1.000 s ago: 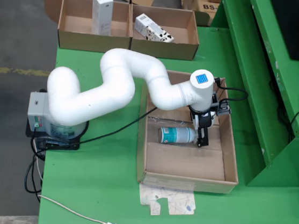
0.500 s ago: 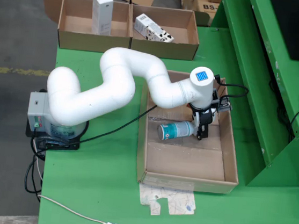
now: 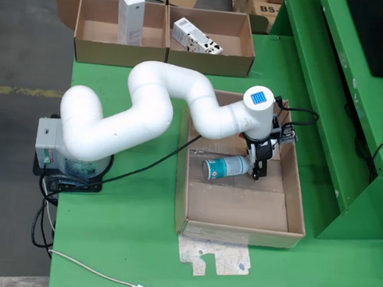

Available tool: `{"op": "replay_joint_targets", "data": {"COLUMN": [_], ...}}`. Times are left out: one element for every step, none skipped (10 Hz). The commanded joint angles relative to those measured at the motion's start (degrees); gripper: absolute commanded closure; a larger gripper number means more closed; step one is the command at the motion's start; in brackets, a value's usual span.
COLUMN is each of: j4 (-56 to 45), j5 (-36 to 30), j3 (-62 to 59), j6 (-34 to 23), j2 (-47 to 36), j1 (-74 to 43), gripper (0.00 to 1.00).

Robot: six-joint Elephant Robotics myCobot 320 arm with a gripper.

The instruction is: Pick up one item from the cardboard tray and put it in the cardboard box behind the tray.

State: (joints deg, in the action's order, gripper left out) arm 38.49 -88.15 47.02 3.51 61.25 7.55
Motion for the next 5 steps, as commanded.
{"op": "replay_joint_targets", "data": {"j4": [0.4, 0.4, 0.4, 0.4, 5.6], "j5": [0.6, 0.6, 0.6, 0.6, 0.8], "j3": [-1.1, -1.1, -1.1, -1.1, 6.6], "j6": [-0.1, -0.1, -0.1, -0.1, 0.8], "j2": [-1.6, -1.6, -1.6, -1.6, -6.0], "j1": [-0.1, -0.1, -0.1, -0.1, 0.0], "gripper": [1.00, 1.00, 1.00, 1.00, 1.00]}}
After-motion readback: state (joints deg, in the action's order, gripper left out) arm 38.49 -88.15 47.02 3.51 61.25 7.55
